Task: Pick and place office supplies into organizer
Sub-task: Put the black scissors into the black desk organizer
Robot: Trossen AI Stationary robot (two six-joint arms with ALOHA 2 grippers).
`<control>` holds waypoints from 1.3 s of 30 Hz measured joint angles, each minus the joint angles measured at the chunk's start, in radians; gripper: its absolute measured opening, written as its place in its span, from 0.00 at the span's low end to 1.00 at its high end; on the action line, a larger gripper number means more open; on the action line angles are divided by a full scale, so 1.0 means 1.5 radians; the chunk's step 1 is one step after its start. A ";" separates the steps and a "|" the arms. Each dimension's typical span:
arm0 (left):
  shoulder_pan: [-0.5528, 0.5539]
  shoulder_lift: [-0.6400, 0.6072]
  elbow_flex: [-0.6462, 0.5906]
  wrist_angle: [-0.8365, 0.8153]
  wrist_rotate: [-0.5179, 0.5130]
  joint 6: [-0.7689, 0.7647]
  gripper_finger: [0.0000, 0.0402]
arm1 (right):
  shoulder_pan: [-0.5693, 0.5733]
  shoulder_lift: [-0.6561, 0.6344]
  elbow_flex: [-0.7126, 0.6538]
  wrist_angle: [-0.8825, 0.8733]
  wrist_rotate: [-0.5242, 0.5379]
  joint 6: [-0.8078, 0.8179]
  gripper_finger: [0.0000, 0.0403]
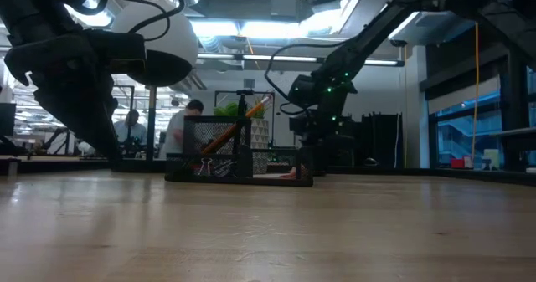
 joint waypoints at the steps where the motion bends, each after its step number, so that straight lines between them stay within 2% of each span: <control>1: 0.000 0.000 0.000 0.000 0.000 0.000 0.24 | 0.000 0.000 0.000 -0.005 0.001 0.007 0.38; 8: 0.000 0.000 0.000 0.000 0.000 0.000 0.24 | 0.019 0.001 0.000 -0.021 0.022 0.051 0.29; 13: 0.000 0.000 0.000 0.000 0.000 0.000 0.24 | 0.061 0.001 -0.001 -0.030 0.122 0.085 0.23; 20: 0.000 0.000 0.000 0.000 0.000 0.000 0.24 | 0.081 -0.001 -0.001 -0.072 0.097 0.128 0.16; 31: 0.000 0.000 0.000 0.000 0.000 0.000 0.24 | 0.102 -0.003 0.001 -0.127 0.088 0.251 0.16; 39: 0.000 0.000 0.000 -0.001 0.012 0.023 0.24 | 0.115 -0.018 -0.004 -0.148 0.080 0.276 0.15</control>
